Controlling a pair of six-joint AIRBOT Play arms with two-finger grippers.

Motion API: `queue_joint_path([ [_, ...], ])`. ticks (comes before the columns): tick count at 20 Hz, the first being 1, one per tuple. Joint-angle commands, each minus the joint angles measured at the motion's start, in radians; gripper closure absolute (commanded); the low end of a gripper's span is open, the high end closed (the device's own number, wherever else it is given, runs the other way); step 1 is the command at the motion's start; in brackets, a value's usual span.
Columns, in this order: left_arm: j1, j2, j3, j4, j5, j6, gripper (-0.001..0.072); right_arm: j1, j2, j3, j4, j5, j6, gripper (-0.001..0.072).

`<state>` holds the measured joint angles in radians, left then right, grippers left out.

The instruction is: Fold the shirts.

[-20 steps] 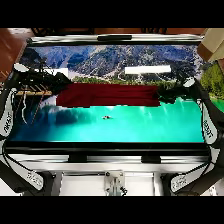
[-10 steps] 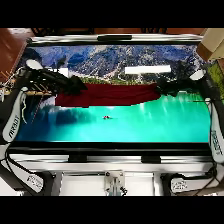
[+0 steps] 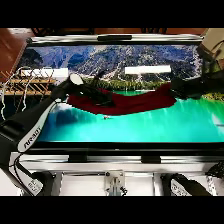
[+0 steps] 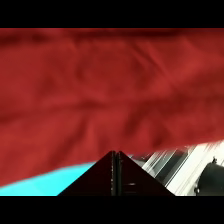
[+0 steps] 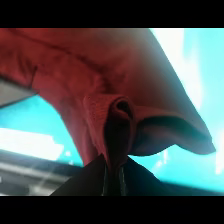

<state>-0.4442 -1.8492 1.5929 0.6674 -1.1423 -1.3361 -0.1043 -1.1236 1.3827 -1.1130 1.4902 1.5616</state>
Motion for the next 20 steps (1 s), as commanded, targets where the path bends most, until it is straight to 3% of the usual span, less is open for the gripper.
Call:
queue_joint_path([
  [1, -0.097, -0.017, -0.004, -0.016, 0.161, -0.037, 0.0673, 0.002, 0.135, 0.001, -0.051, 0.166, 0.034, 0.0654],
  [5, -0.18, -0.061, -0.004, -0.09, 0.221, -0.072, 0.0673, 0.002, 0.229, 0.001, -0.075, 0.192, 0.047, 0.0654],
  [10, -0.257, -0.12, -0.004, -0.161, 0.171, 0.006, 0.0674, 0.003, 0.217, 0.001, 0.043, -0.024, -0.026, 0.0655],
  [15, -0.054, 0.056, -0.004, 0.011, 0.129, 0.014, 0.0677, 0.003, 0.11, 0.001, 0.154, -0.108, -0.093, 0.0655],
  [20, 0.287, 0.329, -0.004, 0.185, 0.025, -0.029, 0.0676, 0.246, -0.065, 0.001, 0.188, -0.458, -0.166, 0.0655],
])
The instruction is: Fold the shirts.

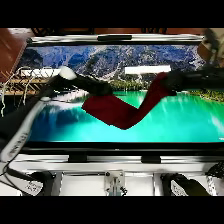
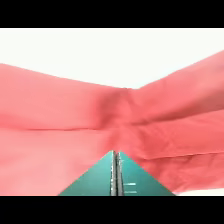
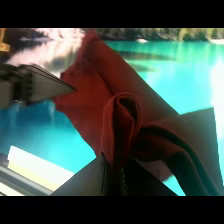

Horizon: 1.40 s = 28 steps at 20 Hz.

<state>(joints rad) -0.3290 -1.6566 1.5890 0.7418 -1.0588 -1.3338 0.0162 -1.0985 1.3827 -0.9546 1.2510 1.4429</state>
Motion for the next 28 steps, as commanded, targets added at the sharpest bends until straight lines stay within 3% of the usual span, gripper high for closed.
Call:
queue_joint_path([
  [1, 0.245, 0.188, 0.0, 0.123, -0.076, -0.033, 0.0676, 0.19, -0.134, 0.001, 0.031, -0.309, -0.047, 0.0655],
  [3, 0.378, 0.272, 0.0, 0.127, -0.114, -0.033, 0.0675, 0.309, -0.233, 0.001, 0.036, -0.459, -0.045, 0.0655],
  [8, 0.591, 0.383, 0.0, 0.127, -0.243, -0.032, 0.0675, 0.512, -0.495, 0.001, 0.166, -0.592, -0.041, 0.0653],
  [9, 0.602, 0.389, 0.0, 0.127, -0.266, -0.032, 0.0675, 0.536, -0.53, 0.001, 0.174, -0.642, -0.039, 0.0562],
  [10, 0.605, 0.393, -0.001, 0.127, -0.29, -0.031, 0.0675, 0.549, -0.552, 0.001, 0.188, -0.685, -0.026, 0.0261],
  [11, 0.602, 0.394, -0.001, 0.127, -0.311, -0.028, 0.0675, 0.55, -0.559, 0.001, 0.208, -0.713, -0.022, 0.011],
  [13, 0.587, 0.394, -0.006, 0.127, -0.335, -0.012, 0.0674, 0.52, -0.536, 0.001, 0.209, -0.699, -0.014, 0.0111],
  [16, 0.563, 0.394, -0.02, 0.127, -0.333, 0.013, 0.0674, 0.416, -0.453, 0.001, 0.138, -0.563, 0.029, 0.0111],
  [18, 0.557, 0.394, -0.027, 0.127, -0.333, 0.017, 0.0674, 0.323, -0.386, 0.001, -0.059, -0.378, 0.135, 0.0111],
  [20, 0.557, 0.393, -0.027, 0.127, -0.333, 0.017, 0.0674, 0.224, -0.345, -0.001, -0.342, -0.064, 0.237, 0.0111],
  [21, 0.557, 0.393, -0.027, 0.127, -0.333, 0.017, 0.0674, 0.178, -0.345, -0.016, -0.42, 0.078, 0.237, 0.0111],
  [23, 0.557, 0.393, -0.027, 0.127, -0.333, 0.017, 0.0674, 0.086, -0.344, -0.125, -0.404, 0.193, 0.209, 0.011],
  [25, 0.557, 0.393, -0.027, 0.126, -0.333, 0.016, 0.0674, 0.042, -0.344, -0.283, -0.225, 0.069, 0.198, 0.0042],
  [28, 0.557, 0.393, -0.027, 0.127, -0.332, 0.013, 0.0674, 0.074, -0.345, -0.468, 0.093, -0.235, 0.098, 0.0042],
])
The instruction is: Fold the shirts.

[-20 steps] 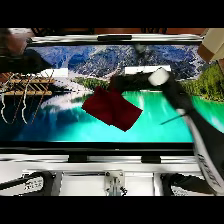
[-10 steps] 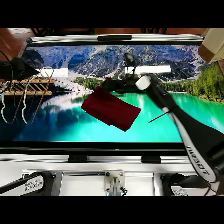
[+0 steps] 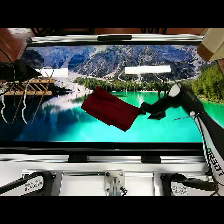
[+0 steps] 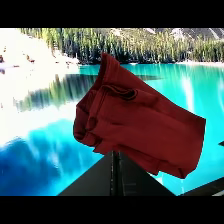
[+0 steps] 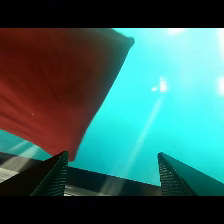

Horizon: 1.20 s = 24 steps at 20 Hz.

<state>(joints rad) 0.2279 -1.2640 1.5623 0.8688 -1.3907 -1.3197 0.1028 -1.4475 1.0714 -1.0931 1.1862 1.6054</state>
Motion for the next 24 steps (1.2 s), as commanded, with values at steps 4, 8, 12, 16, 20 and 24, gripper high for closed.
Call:
queue_joint_path([
  [4, -0.006, -0.008, -0.001, 0.0, 0.002, -0.002, 0.0674, 0.06, -0.042, -0.19, 0.348, -0.366, -0.116, 0.0043],
  [8, -0.016, -0.026, -0.001, 0.0, 0.002, -0.017, 0.0673, 0.081, -0.095, -0.19, 0.581, -0.462, -0.282, 0.0429],
  [12, -0.016, -0.027, -0.001, 0.0, 0.001, -0.029, 0.0673, -0.029, -0.079, -0.078, 0.583, -0.44, -0.376, 0.0654],
  [16, -0.016, -0.027, -0.001, 0.0, 0.0, -0.029, 0.0673, -0.283, 0.01, 0.068, 0.382, -0.339, -0.291, 0.0654],
  [20, -0.025, -0.027, -0.001, 0.0, -0.014, -0.028, 0.0674, -0.579, 0.142, 0.085, 0.064, -0.202, -0.082, 0.0654],
  [24, -0.063, -0.027, -0.001, 0.0, -0.014, -0.028, 0.0674, -0.763, 0.196, 0.053, -0.299, 0.094, -0.012, 0.0654],
])
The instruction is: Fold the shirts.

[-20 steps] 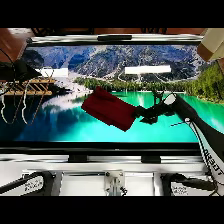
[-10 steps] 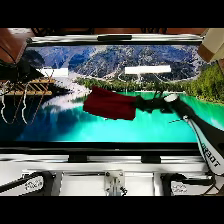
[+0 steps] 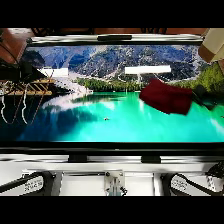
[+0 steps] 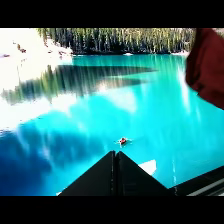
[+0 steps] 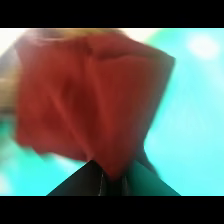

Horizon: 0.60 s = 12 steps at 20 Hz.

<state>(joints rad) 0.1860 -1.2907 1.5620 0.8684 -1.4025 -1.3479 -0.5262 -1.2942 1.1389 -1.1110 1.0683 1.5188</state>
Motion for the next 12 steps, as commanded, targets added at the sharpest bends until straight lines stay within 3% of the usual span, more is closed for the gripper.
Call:
queue_joint_path([
  [1, -0.034, -0.001, 0.0, 0.0, -0.003, 0.0, 0.0673, -0.158, 0.053, -0.061, -0.328, 0.257, 0.07, 0.0654],
  [6, -0.093, -0.001, 0.0, 0.0, -0.005, 0.0, 0.0673, -0.22, 0.119, -0.367, -0.322, 0.188, 0.129, 0.0642],
  [7, -0.097, -0.001, 0.0, 0.0, -0.005, 0.001, 0.0673, -0.22, 0.12, -0.401, -0.322, 0.169, 0.142, 0.0493],
  [8, -0.097, -0.001, 0.0, 0.001, -0.005, 0.001, 0.0673, -0.22, 0.12, -0.41, -0.328, 0.164, 0.144, 0.0229],
  [9, -0.094, -0.001, 0.0, 0.005, -0.005, 0.002, 0.0674, -0.22, 0.124, -0.398, -0.337, 0.185, 0.126, 0.0167],
  [12, -0.08, -0.001, 0.002, 0.096, 0.003, 0.0, 0.0676, -0.204, 0.183, -0.27, -0.401, 0.254, 0.124, 0.0167],
])
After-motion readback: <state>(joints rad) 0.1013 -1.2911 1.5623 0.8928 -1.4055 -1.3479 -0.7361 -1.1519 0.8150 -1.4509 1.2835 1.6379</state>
